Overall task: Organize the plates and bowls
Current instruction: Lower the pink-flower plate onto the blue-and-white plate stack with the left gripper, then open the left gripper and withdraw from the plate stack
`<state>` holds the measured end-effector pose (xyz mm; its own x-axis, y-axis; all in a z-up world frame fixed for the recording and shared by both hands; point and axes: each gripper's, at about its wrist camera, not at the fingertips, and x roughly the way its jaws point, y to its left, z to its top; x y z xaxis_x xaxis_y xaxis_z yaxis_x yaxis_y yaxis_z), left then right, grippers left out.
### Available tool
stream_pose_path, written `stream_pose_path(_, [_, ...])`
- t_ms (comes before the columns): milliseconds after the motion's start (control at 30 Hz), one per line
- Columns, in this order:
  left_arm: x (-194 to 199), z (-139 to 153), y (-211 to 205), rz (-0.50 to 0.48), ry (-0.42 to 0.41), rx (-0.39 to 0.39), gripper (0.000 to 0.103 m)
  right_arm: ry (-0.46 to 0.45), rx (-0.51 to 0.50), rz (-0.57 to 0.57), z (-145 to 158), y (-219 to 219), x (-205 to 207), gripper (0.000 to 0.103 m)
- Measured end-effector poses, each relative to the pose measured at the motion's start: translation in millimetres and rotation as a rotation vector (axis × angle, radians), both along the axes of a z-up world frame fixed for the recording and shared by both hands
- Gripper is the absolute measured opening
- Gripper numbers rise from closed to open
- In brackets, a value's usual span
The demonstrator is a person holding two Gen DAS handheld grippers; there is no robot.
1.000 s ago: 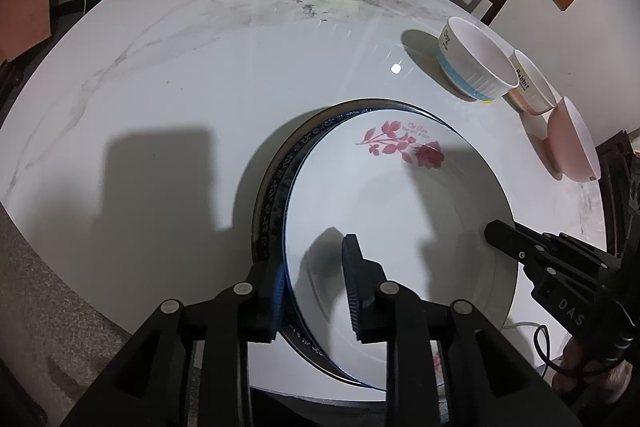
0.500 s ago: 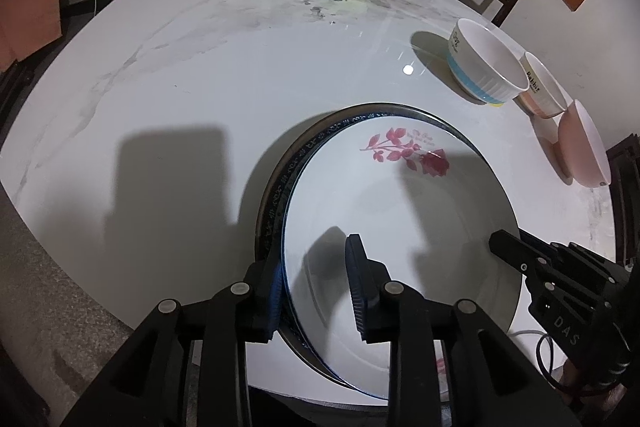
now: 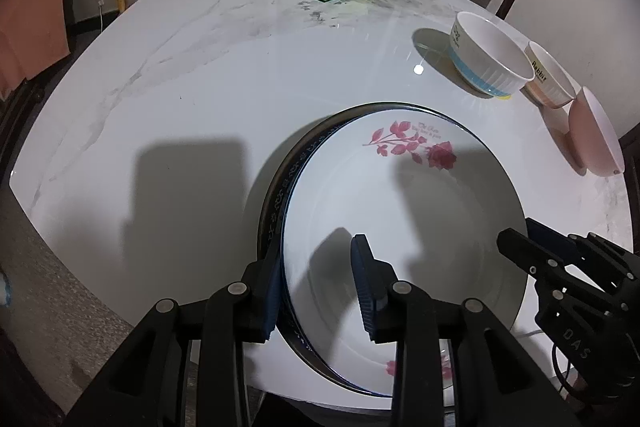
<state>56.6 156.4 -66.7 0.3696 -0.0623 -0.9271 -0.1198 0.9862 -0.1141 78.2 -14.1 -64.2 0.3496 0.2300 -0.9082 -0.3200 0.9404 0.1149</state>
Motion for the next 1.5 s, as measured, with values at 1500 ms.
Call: stream_pose_path(1500, [13, 27, -76, -0.101, -0.080, 0.081, 0.061, 0.006, 0.093, -0.113, 10, -73, -10, 0.034])
